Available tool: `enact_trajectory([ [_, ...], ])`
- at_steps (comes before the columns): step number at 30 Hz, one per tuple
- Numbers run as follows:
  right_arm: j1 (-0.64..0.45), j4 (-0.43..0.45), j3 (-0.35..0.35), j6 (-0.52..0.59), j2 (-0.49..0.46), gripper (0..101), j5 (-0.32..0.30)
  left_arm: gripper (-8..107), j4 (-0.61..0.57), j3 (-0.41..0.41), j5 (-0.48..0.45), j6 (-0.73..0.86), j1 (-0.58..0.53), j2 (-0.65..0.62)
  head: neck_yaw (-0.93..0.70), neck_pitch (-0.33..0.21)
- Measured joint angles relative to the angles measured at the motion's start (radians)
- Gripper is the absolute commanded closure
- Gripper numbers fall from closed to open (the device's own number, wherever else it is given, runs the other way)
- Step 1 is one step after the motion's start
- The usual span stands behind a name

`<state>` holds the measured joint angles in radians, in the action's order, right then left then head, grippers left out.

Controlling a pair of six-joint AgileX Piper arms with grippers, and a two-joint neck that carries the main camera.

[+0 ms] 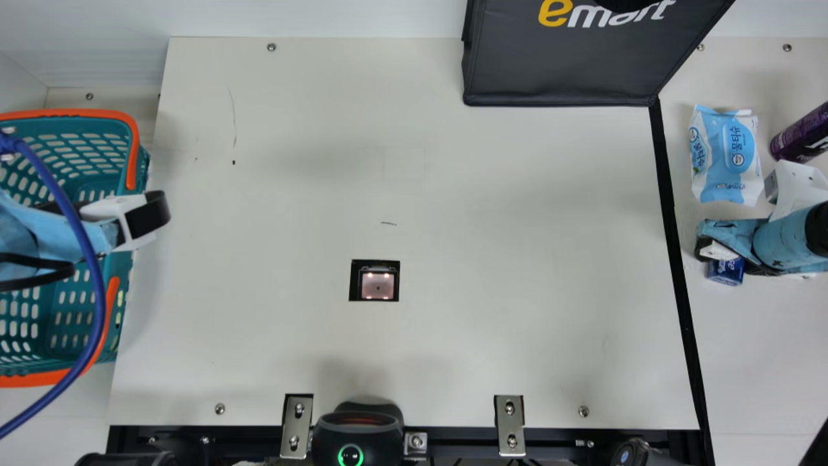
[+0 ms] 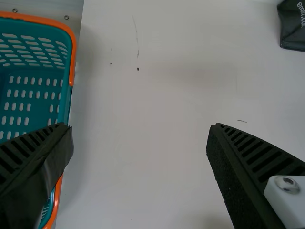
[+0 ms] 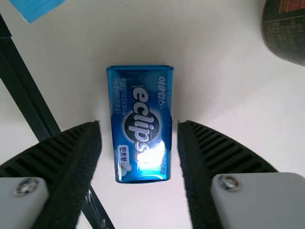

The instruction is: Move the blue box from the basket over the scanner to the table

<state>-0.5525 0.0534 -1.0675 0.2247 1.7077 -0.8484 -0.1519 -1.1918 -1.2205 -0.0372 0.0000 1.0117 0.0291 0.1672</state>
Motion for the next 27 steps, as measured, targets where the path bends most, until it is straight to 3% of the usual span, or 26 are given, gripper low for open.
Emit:
enact_trajectory([
  [6, 0.017, 0.013, 0.002, -0.017, -0.033, 6, -0.012, 9, 0.0, 0.0, 0.0, 0.0, 0.0, 0.0, 0.0, 0.002],
  [14, 0.095, 0.036, -0.016, -0.059, -0.16, 6, -0.061, 9, 0.0, 0.0, 0.0, 0.0, 0.0, 0.0, 0.0, 0.002],
  [27, 0.333, 0.04, -0.122, -0.173, -0.39, 6, -0.196, 9, 0.0, 0.0, 0.0, 0.0, 0.0, 0.0, 0.0, 0.002],
])
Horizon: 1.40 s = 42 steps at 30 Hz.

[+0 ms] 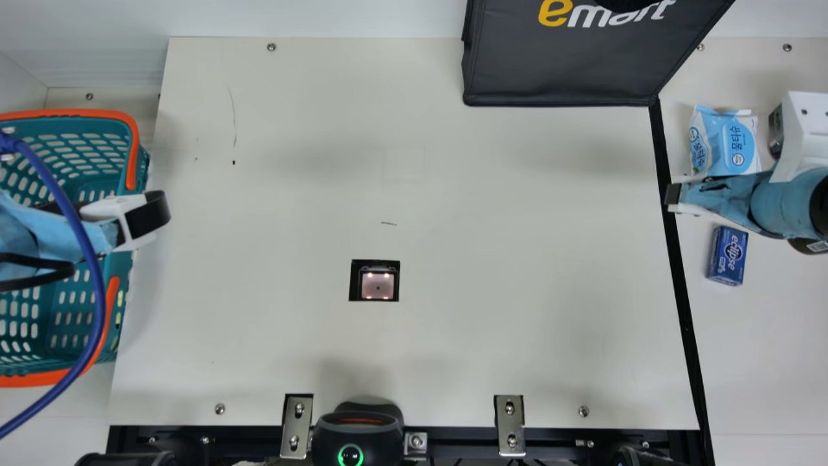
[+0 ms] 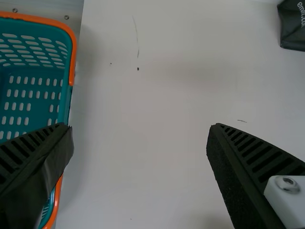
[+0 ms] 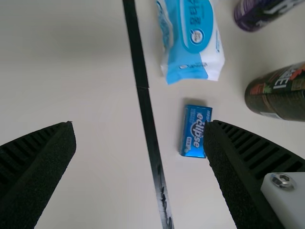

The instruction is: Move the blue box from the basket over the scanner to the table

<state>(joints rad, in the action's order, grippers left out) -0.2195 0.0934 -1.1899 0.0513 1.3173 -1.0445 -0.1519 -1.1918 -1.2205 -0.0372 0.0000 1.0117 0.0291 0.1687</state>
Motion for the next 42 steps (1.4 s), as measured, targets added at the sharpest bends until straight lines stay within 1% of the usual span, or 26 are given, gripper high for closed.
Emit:
enact_trajectory([
  [7, 0.142, 0.02, -0.043, -0.081, -0.104, 6, -0.043, 9, 0.0, 0.0, 0.0, 0.0, 0.0, 0.0, 0.0, 0.0],
  [11, 0.224, 0.029, -0.052, -0.127, -0.157, 6, -0.06, 9, 0.0, 0.0, 0.0, 0.0, 0.0, 0.0, 0.0, -0.002],
  [14, 0.256, 0.023, -0.053, -0.143, -0.186, 6, -0.067, 9, 0.006, 0.0, 0.0, 0.004, -0.003, -0.004, 0.0, 0.0],
  [18, 0.236, 0.01, -0.048, -0.118, -0.244, 6, -0.086, 9, 0.041, -0.004, 0.002, 0.014, -0.01, -0.076, 0.0, 0.0],
  [20, 0.236, 0.006, -0.046, -0.112, -0.281, 6, -0.098, 9, 0.061, -0.006, 0.002, 0.018, -0.015, -0.11, 0.0, 0.0],
  [23, 0.236, -0.023, -0.041, -0.099, -0.329, 6, -0.111, 9, 0.087, -0.007, 0.004, 0.026, -0.019, -0.161, 0.0, 0.0],
  [28, 0.234, -0.037, -0.037, -0.082, -0.417, 6, -0.134, 9, 0.127, -0.01, 0.006, 0.037, -0.027, -0.249, 0.0, 0.0],
  [36, 0.231, -0.078, -0.028, -0.051, -0.56, 6, -0.17, 9, 0.127, -0.01, 0.004, 0.037, -0.027, -0.257, 0.0, 0.0],
  [38, 0.231, -0.083, -0.028, -0.051, -0.576, 6, -0.176, 9, 0.127, -0.01, 0.004, 0.037, -0.027, -0.257, 0.0, 0.0],
  [42, 0.231, -0.084, -0.028, -0.051, -0.58, 6, -0.177, 9, 0.127, -0.01, 0.004, 0.037, -0.027, -0.257, 0.0, -0.002],
])
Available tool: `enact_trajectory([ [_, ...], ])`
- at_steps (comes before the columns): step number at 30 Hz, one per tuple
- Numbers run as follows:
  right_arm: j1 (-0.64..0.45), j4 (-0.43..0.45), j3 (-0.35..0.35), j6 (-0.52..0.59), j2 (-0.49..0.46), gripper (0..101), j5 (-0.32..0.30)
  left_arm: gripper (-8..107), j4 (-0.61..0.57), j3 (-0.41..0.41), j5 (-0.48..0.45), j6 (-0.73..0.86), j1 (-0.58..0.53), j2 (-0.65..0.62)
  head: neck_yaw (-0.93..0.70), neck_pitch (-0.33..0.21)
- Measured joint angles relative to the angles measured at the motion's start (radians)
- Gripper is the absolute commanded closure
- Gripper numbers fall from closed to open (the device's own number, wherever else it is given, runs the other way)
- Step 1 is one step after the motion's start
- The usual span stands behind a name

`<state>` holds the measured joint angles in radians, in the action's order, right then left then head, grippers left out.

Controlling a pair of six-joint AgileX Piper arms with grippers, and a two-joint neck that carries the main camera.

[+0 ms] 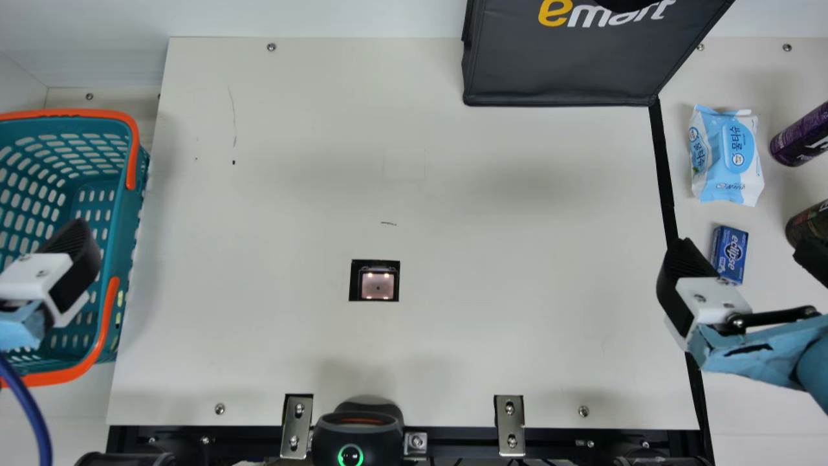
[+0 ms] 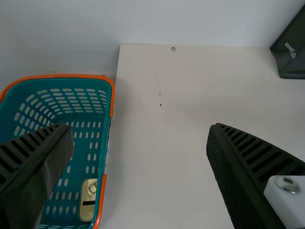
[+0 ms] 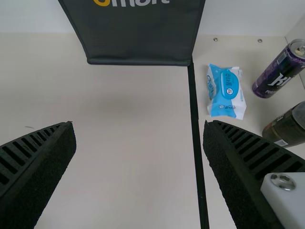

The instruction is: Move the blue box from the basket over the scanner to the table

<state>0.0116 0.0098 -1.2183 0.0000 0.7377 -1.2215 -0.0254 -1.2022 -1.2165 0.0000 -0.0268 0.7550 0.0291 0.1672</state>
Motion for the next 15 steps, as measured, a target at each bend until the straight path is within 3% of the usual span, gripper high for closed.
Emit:
enact_trajectory([
  [15, 0.0, -0.002, 0.0, 0.0, -0.001, 6, 0.0, 9, 0.0, 0.0, 0.0, 0.0, 0.0, 0.0, 0.0, 0.002],
])
